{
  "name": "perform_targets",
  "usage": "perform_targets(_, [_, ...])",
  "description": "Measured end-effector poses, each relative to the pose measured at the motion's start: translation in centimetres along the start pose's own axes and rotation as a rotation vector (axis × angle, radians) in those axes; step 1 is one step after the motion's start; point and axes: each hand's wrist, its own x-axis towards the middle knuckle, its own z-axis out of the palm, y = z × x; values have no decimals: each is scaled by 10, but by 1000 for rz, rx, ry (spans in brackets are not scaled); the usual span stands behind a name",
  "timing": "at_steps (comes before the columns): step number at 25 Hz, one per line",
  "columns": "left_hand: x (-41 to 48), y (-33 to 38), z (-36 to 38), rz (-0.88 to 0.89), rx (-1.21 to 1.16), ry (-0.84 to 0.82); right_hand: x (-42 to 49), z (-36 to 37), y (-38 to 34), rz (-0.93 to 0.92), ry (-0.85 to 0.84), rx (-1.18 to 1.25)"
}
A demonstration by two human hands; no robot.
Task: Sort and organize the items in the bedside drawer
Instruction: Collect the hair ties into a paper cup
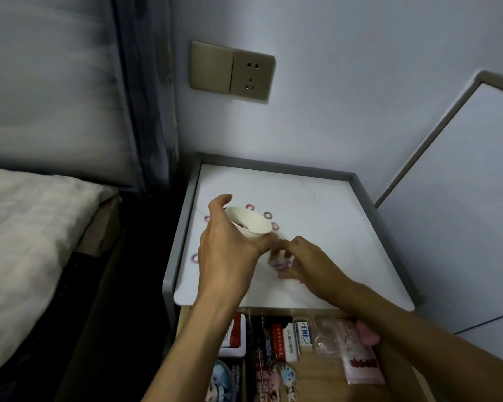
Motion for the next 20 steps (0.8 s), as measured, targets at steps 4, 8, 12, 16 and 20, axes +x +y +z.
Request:
perform_targets(4, [3,-2,-4,-28,-15,-7,8,4,-3,-80,-4,-33])
perform_targets(8, [3,-1,-7,-14,7,-24,15,6,-5,-110,3,-61])
perform_targets(12, [2,1,-10,-26,2,-57,18,5,-9,-42,-66,-133])
perform_targets(16, [1,-2,-13,-32,16,-83,23,-39,-38,71,122,187])
perform_targets(20, [0,-4,-12,-17,10,-118,32,-88,-97,-115,75,311])
